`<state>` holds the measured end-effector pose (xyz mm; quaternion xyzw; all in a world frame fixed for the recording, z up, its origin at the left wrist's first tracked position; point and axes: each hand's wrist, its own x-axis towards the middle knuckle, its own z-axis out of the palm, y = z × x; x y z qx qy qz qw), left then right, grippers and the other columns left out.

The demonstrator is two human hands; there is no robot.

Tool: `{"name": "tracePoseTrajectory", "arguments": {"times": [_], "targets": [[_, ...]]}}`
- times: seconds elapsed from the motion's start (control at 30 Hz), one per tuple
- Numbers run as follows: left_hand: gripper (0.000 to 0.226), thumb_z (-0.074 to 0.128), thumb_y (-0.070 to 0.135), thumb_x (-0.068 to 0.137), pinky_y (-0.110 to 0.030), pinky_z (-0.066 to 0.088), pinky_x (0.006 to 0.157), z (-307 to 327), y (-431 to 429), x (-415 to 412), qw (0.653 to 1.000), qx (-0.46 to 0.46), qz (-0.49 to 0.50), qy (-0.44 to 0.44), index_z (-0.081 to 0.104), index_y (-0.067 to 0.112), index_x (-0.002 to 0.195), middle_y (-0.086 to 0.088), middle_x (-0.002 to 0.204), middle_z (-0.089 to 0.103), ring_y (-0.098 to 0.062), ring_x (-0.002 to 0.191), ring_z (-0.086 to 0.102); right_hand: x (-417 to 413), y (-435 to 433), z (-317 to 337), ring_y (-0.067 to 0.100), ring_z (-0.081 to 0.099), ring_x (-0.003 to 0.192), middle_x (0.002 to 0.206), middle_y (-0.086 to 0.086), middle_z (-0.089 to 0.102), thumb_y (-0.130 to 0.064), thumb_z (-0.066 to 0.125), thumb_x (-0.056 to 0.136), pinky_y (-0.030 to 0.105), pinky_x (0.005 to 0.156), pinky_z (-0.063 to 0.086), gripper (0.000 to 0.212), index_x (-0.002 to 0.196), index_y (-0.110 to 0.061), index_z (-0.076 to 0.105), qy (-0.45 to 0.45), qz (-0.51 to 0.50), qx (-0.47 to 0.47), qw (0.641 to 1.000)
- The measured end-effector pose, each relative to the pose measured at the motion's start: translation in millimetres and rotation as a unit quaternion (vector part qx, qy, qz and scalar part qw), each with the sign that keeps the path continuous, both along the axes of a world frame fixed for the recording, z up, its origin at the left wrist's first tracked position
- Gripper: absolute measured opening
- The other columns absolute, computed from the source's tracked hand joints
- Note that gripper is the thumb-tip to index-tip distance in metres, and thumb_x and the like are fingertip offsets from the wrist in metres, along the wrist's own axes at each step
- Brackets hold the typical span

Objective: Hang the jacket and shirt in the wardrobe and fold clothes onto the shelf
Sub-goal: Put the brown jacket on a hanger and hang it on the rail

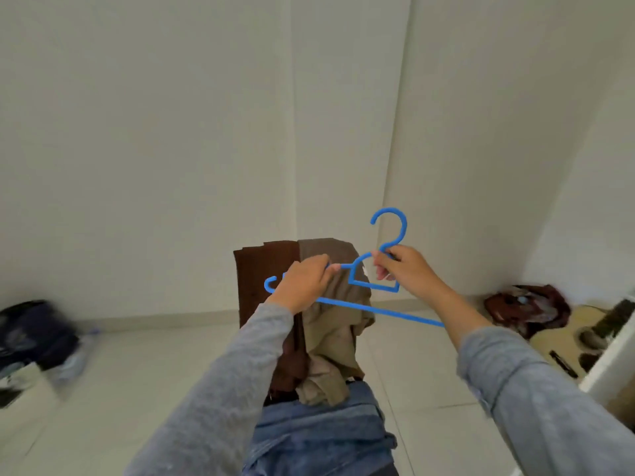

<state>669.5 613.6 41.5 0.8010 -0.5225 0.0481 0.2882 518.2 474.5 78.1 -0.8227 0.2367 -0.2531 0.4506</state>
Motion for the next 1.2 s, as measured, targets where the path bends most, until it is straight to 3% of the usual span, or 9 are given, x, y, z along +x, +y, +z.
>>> {"name": "tracePoseTrajectory", "arguments": {"times": [0.13,0.27,0.4,0.5,0.6,0.77,0.93,1.03,1.2], "targets": [[0.041,0.036,0.042,0.099,-0.036,0.038,0.064,-8.2,0.8,62.7,0.998,-0.010,0.041,0.053,0.053,0.008,0.086,-0.002,0.070,0.052,-0.023,0.065,0.050,76.3,-10.6,2.1,0.009,0.061,0.058,0.070,0.002,0.065,-0.027,0.058,0.092,0.015,0.060,0.049,0.020,0.079,-0.013,0.065,0.010,0.060,0.008,0.998],[0.041,0.036,0.045,0.098,-0.040,0.048,0.072,-17.8,-18.4,122.6,0.993,-0.012,0.070,0.094,0.059,0.012,0.091,-0.008,0.082,0.062,-0.023,0.074,0.057,139.8,-40.3,3.5,0.013,0.058,0.058,0.067,0.001,0.065,-0.027,0.063,0.089,0.023,0.066,0.052,0.022,0.087,-0.006,0.069,-0.001,0.066,0.005,0.998],[0.037,0.036,0.043,0.099,-0.030,0.043,0.075,-28.6,-55.1,177.0,0.987,0.007,0.096,0.128,0.060,0.015,0.101,-0.001,0.090,0.058,-0.019,0.085,0.055,187.0,-86.5,-4.1,0.012,0.056,0.054,0.065,0.001,0.064,-0.025,0.064,0.088,0.027,0.068,0.052,0.022,0.085,-0.004,0.069,-0.009,0.037,0.018,0.999],[0.037,0.040,0.032,0.100,-0.027,0.039,0.093,-39.0,-90.3,203.9,0.977,-0.052,0.145,0.146,0.052,0.009,0.125,-0.005,0.118,0.051,-0.018,0.112,0.047,209.4,-127.9,-11.5,0.008,0.054,0.047,0.065,0.000,0.064,-0.025,0.063,0.088,0.021,0.063,0.050,0.022,0.085,-0.004,0.070,-0.028,-0.022,0.022,0.999],[0.040,0.045,0.022,0.098,-0.028,0.036,0.097,-55.4,-127.5,216.4,0.966,-0.051,0.194,0.162,0.041,0.003,0.133,-0.010,0.132,0.039,-0.023,0.121,0.042,222.9,-163.3,-25.9,0.006,0.054,0.045,0.065,0.000,0.064,-0.026,0.064,0.088,0.021,0.060,0.048,0.018,0.081,-0.010,0.068,-0.044,-0.070,0.021,0.996],[0.041,0.043,0.025,0.098,-0.037,0.037,0.098,-88.5,-183.0,220.3,0.938,0.027,0.243,0.247,0.046,-0.007,0.123,-0.022,0.126,0.050,-0.034,0.119,0.047,229.7,-201.0,-56.8,-0.003,0.054,0.041,0.064,0.001,0.061,-0.018,0.061,0.089,0.008,0.048,0.043,0.016,0.076,-0.010,0.064,-0.094,-0.170,0.065,0.979],[0.052,0.049,0.037,0.095,-0.039,0.042,0.097,-119.1,-210.5,209.9,0.923,0.066,0.261,0.275,0.041,-0.005,0.125,-0.021,0.128,0.049,-0.035,0.115,0.051,226.7,-211.1,-92.4,0.004,0.054,0.046,0.066,0.000,0.060,-0.013,0.056,0.091,0.009,0.048,0.044,0.013,0.079,-0.010,0.061,-0.040,-0.187,0.096,0.977],[0.036,0.050,0.027,0.096,-0.038,0.044,0.091,-129.0,-215.3,211.8,0.925,0.088,0.249,0.274,0.051,-0.002,0.117,-0.018,0.121,0.056,-0.034,0.109,0.056,227.4,-208.5,-107.4,0.003,0.055,0.044,0.067,0.002,0.061,-0.009,0.055,0.091,0.009,0.048,0.046,0.009,0.088,-0.005,0.062,-0.009,-0.164,0.108,0.981],[0.018,0.046,0.019,0.097,-0.034,0.045,0.082,-137.7,-200.9,219.0,0.941,0.133,0.159,0.266,0.053,0.006,0.089,-0.016,0.108,0.059,-0.031,0.096,0.057,234.1,-194.0,-124.0,0.010,0.059,0.049,0.072,0.001,0.064,-0.015,0.053,0.094,0.030,0.071,0.053,0.018,0.078,-0.021,0.056,0.035,-0.127,0.101,0.986]]}}
